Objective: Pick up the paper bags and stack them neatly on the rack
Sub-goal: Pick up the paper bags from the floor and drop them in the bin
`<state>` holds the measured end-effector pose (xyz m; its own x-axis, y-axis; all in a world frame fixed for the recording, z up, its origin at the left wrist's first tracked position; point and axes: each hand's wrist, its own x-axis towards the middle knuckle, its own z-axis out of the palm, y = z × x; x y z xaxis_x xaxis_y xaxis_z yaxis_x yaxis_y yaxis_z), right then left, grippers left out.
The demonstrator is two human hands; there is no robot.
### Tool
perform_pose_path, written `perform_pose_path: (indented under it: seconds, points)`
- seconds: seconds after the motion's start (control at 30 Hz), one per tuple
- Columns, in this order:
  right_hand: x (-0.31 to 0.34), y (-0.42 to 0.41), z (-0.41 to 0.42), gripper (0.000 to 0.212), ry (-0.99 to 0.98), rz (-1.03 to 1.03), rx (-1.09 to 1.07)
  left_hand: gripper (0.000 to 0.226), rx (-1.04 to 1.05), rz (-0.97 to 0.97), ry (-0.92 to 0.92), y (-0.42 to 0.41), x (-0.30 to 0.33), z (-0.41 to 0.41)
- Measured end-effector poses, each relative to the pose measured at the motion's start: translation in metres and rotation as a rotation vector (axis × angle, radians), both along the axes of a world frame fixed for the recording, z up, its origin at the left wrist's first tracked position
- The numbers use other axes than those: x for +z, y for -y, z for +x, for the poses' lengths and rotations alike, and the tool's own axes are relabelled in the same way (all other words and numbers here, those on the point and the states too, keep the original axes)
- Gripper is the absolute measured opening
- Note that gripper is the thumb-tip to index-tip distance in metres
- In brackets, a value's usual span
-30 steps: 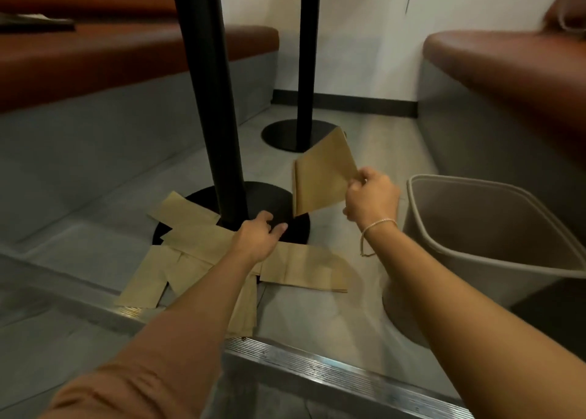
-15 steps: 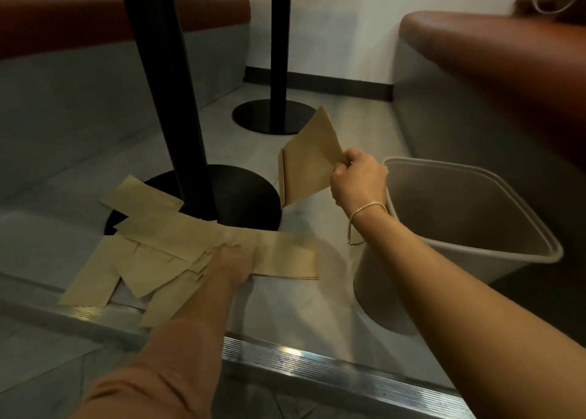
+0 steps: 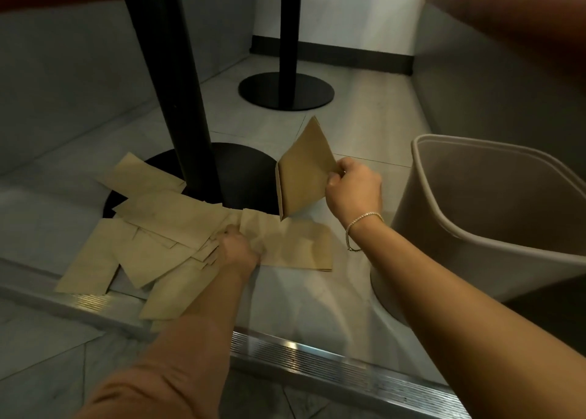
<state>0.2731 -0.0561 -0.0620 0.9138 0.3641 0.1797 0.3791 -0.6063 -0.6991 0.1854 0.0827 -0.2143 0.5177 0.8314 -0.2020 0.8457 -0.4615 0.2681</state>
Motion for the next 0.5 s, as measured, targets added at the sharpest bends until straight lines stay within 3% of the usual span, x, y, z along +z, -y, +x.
perform_pose_path:
  seconds: [0.1, 0.27, 0.5]
  points:
    - [0.004, 0.002, -0.004, 0.024, 0.007, -0.004, 0.008, 0.042, -0.065, 0.127, 0.053, 0.01, 0.003, -0.001]
    - [0.021, 0.009, -0.014, 0.023, 0.028, 0.007, 0.026, 0.044, -0.217, 0.274, 0.116, 0.01, 0.018, -0.012]
    - [0.057, 0.022, -0.028, 0.021, 0.072, 0.047, 0.034, 0.028, -0.084, 0.202, 0.283, 0.009, 0.055, -0.027]
